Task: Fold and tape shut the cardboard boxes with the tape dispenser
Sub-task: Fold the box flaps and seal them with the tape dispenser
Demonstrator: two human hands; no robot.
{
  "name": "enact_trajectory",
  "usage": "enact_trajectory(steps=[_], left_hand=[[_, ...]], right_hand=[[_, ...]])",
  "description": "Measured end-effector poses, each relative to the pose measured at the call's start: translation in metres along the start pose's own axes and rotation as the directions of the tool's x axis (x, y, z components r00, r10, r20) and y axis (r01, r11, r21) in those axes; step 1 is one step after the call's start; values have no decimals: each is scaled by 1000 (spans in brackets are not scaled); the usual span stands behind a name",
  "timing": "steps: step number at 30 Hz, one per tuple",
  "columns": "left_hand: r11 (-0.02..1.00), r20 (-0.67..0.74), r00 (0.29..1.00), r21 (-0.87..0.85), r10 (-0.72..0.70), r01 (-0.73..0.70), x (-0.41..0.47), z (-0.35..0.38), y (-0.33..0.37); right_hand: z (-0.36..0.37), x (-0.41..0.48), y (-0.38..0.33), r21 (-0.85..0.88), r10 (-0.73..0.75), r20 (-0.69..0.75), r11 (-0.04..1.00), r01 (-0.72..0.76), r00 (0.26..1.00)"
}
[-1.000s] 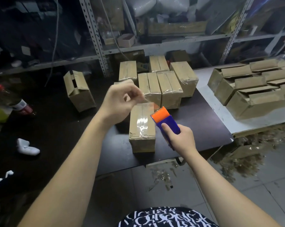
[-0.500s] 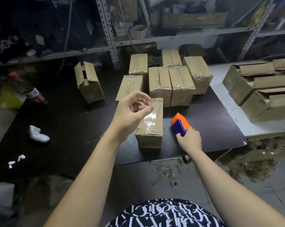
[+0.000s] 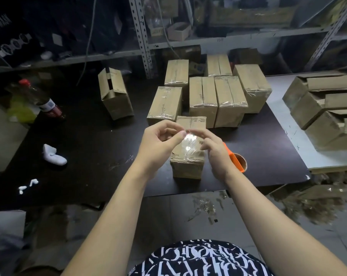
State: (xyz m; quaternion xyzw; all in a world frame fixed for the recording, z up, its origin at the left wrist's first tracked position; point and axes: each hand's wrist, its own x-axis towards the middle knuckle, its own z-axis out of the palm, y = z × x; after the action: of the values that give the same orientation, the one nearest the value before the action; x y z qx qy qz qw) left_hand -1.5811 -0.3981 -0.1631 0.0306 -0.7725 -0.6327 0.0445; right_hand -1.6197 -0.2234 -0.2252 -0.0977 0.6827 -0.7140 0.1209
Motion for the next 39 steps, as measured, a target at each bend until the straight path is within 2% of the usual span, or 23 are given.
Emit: enact_trajectory(steps=[2,6,11,13,15,19,24,28,32,39], left_hand=[[1000,-53,998,4,-16,16,0,-3,-3],[999,-170,984,-11,-44,42,3,-5,-12],[985,-309,937,-99,-163,139,5,10,-23],[976,-350,912,-125,-214,181,3,15,-27],[970,-388,889,-122,-243,211,1,18,-36],[951,-431,849,-105,-307,291,0,16,-54],[914,-356,845,-82,-399,397,1,14,-69],[900,-398,813,-92,-426,426,7,13,-72],[889,-425,789,-98,-444,448,7,12,-80],[860,-381,775,-141,-505,491,6,12,-92]], right_hand=[[1,-1,-4,40,25,34,999,-26,999],[-4,-5,4,39,108,-131,994,-104,985],[-7,-15,4,194,354,-281,931,-308,892],[-9,-18,2,269,443,-308,890,-369,842],[-12,-20,1,276,484,-300,869,-411,822],[-10,-24,11,150,476,-283,880,-451,833],[-3,-24,15,102,516,-430,843,-528,741],[-4,-22,17,108,473,-507,864,-492,720],[-3,-19,17,108,488,-482,857,-504,727],[-7,-21,15,-19,419,-504,868,-495,755]])
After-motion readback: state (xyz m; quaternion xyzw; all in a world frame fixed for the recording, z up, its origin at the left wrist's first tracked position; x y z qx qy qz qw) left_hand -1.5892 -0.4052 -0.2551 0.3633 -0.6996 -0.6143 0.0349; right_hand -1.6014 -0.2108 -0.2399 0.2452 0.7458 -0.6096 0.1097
